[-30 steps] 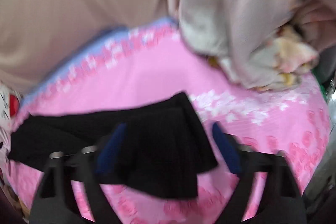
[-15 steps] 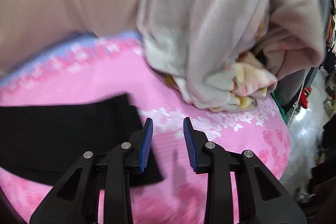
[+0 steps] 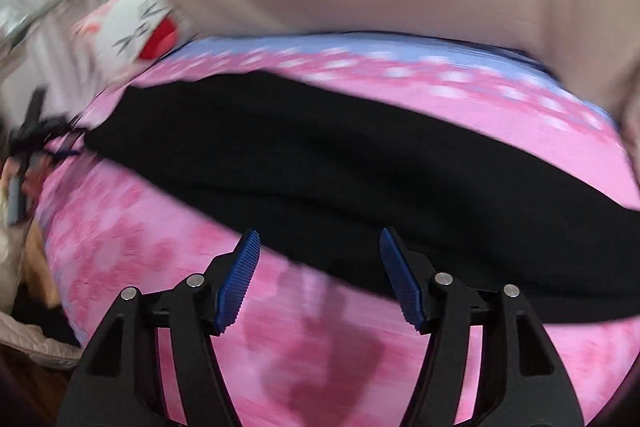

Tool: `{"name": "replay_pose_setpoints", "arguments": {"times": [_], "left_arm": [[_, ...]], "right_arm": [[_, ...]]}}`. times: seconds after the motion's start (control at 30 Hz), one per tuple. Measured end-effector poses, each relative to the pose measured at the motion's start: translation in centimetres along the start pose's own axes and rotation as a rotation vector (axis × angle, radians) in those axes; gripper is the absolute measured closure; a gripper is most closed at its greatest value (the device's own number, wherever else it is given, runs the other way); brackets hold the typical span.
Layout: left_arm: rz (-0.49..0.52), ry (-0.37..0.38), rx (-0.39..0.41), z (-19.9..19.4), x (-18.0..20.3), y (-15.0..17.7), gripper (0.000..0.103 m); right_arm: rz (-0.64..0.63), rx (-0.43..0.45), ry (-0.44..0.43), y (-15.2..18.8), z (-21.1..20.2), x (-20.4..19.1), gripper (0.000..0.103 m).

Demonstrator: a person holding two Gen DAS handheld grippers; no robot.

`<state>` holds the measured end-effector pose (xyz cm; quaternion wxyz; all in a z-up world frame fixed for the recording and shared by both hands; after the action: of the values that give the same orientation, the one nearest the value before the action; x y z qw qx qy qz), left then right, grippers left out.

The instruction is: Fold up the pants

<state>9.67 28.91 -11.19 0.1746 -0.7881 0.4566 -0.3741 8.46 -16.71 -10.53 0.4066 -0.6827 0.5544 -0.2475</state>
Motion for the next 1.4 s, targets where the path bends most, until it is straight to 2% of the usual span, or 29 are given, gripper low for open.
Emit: {"name": "replay_pose_setpoints", "arguments": {"times": [0.03,0.07,0.1,0.17,0.2,0.23,0.3,0.33,0.37,0.4,0.43,0.47,0.53,0.6,0.7,0.77,0.83,0.93,1.0,1.1,1.13,1.17,1.23,1.3,1.33,1.4], "left_arm": [[0.013,0.017,-0.004,0.4,0.4,0.0,0.029],[0.042,0.025,-0.002,0.8,0.8,-0.1,0.057],[0.093,0.018,-0.019,1.6,1.2,-0.3,0.078],[0.162,0.008,-0.029,2.6,1.7,-1.5,0.087],[0.18,0.016,-0.011,2.5,1.9,-2.4,0.088],[0.206,0.022,0.016,2.3,2.3,-4.0,0.095],[0.224,0.035,0.081,1.2,2.4,-7.0,0.094],[0.233,0.027,0.088,1.1,2.1,-8.1,0.092],[0.255,-0.026,0.082,1.6,1.1,-8.7,0.097],[0.294,-0.13,0.087,2.3,-0.3,-8.7,0.103],[0.349,-0.234,0.085,3.2,-1.6,-8.5,0.103],[0.381,-0.3,0.049,4.1,-3.1,-7.7,0.103],[0.32,-0.243,0.018,3.8,-3.8,-6.5,0.103],[0.287,-0.217,0.059,2.0,-3.6,-5.9,0.102],[0.329,-0.202,0.115,-0.3,-1.1,-5.3,0.097],[0.361,-0.188,0.142,-1.5,0.7,-5.1,0.077],[0.411,-0.181,0.166,-1.8,3.4,-4.5,0.065],[0.537,-0.192,0.195,-1.5,8.3,-2.8,0.058],[0.572,-0.177,0.19,-1.2,11.0,-1.4,0.052],[0.529,-0.112,0.168,-0.5,13.8,-0.5,0.043],[0.508,-0.111,0.164,-0.1,14.2,-0.6,0.033],[0.493,-0.128,0.166,0.4,14.4,-0.7,0.029],[0.527,-0.227,0.154,2.5,14.1,-0.7,0.028],[0.561,-0.359,0.071,5.1,11.7,0.3,0.03],[0.555,-0.382,0.021,6.0,10.2,1.1,0.028],[0.537,-0.354,0.055,5.4,8.7,1.8,0.024]], "right_arm": [[-0.004,-0.006,-0.024,0.1,0.9,-1.7,0.042],[0.0,-0.009,-0.04,0.1,1.4,-2.6,0.041],[0.004,-0.014,-0.054,0.1,1.8,-3.7,0.041],[0.003,-0.017,-0.046,-0.1,2.4,-5.0,0.041],[0.011,-0.015,-0.043,-0.3,2.6,-4.9,0.041],[0.026,-0.002,-0.024,-0.7,2.4,-5.0,0.041],[0.06,0.018,-0.012,-1.3,1.7,-5.0,0.041],[0.076,0.033,0.0,-1.5,1.3,-4.7,0.037],[0.079,0.029,0.013,-1.3,1.3,-4.4,0.032],[0.083,0.012,0.033,-0.9,1.6,-3.9,0.03],[0.095,-0.021,0.071,-0.1,2.2,-3.0,0.03],[0.118,-0.038,0.083,0.5,2.4,-2.5,0.03],[0.169,-0.031,0.093,1.0,1.9,-1.4,0.03],[0.162,-0.026,0.125,1.0,1.4,-0.8,0.03],[0.143,-0.019,0.123,0.0,1.2,-0.5,0.031],[0.122,0.007,0.091,-1.4,1.8,-1.3,0.036],[0.079,-0.013,0.049,-1.8,3.9,-2.7,0.04],[0.016,-0.138,0.047,1.0,6.7,-4.1,0.042],[-0.078,-0.129,0.074,1.3,6.2,-5.1,0.042],[-0.05,-0.083,0.042,-1.4,5.6,-5.5,0.043],[-0.047,-0.053,0.049,-3.2,5.8,-5.4,0.043],[-0.05,-0.025,0.059,-4.8,6.3,-5.4,0.043],[-0.062,0.019,0.038,-8.2,7.9,-6.0,0.041],[-0.075,0.026,0.008,-10.4,10.2,-6.5,0.041],[-0.081,0.018,-0.002,-11.4,12.1,-6.6,0.041],[-0.101,-0.005,0.027,-12.5,15.1,-6.5,0.041]]}}
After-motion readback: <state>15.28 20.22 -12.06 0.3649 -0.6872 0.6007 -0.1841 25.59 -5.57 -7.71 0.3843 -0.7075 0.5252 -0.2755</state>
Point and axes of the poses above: each gripper's, at about its wrist camera, not at the fingertips, and z roughly the way its jaws point, x to its right, y to its underside, the point moved 7 cm from there along z, roughly the way its jaws point, and after that the axes turned 13 degrees about x, right-handed, at the moved point
